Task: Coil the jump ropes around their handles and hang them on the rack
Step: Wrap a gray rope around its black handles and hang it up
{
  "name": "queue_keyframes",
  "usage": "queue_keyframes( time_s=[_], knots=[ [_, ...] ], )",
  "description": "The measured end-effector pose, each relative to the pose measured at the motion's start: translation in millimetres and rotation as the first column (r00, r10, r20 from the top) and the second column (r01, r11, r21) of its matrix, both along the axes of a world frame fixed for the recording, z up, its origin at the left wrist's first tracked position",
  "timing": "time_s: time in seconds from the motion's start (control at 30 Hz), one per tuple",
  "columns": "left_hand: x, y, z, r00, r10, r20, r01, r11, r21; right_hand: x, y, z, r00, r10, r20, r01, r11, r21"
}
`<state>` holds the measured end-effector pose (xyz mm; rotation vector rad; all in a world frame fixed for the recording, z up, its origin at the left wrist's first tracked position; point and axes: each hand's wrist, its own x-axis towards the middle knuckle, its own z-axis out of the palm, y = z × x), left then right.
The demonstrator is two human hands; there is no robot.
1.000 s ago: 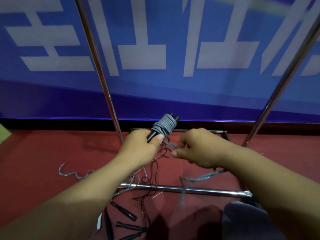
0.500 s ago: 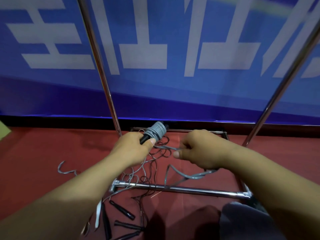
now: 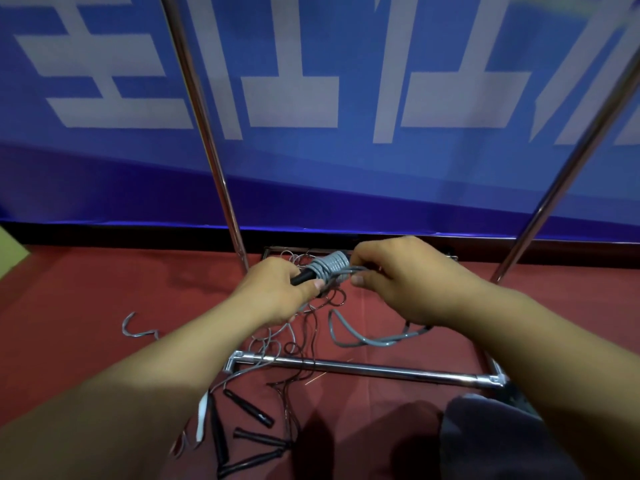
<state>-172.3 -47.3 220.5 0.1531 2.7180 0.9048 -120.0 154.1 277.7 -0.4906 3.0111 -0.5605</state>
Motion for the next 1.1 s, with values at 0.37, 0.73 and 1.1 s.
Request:
queue_keyframes(
  time_s=[0.37, 0.73, 1.1],
  knots=[
    [3.6, 4.0, -5.2, 0.978, -0.208, -0.008, 0.207, 0.974, -0.093, 1.2, 2.9, 5.1, 0.966, -0.201, 0.162, 0.225, 0.964, -0.144],
    [-0.5, -1.4, -3.9, 0.980, 0.012, -0.198, -0.020, 0.999, -0.035, 6.1, 4.9, 3.8, 0.735, -0.032, 0.677, 0.492, 0.712, -0.501],
    [-8.2, -1.2, -2.6, 0.952, 0.288, -0.109, -0.225, 0.893, 0.390, -2.0, 11.6, 6.3, 0.586, 0.137, 0.798, 0.741, 0.309, -0.597]
  ],
)
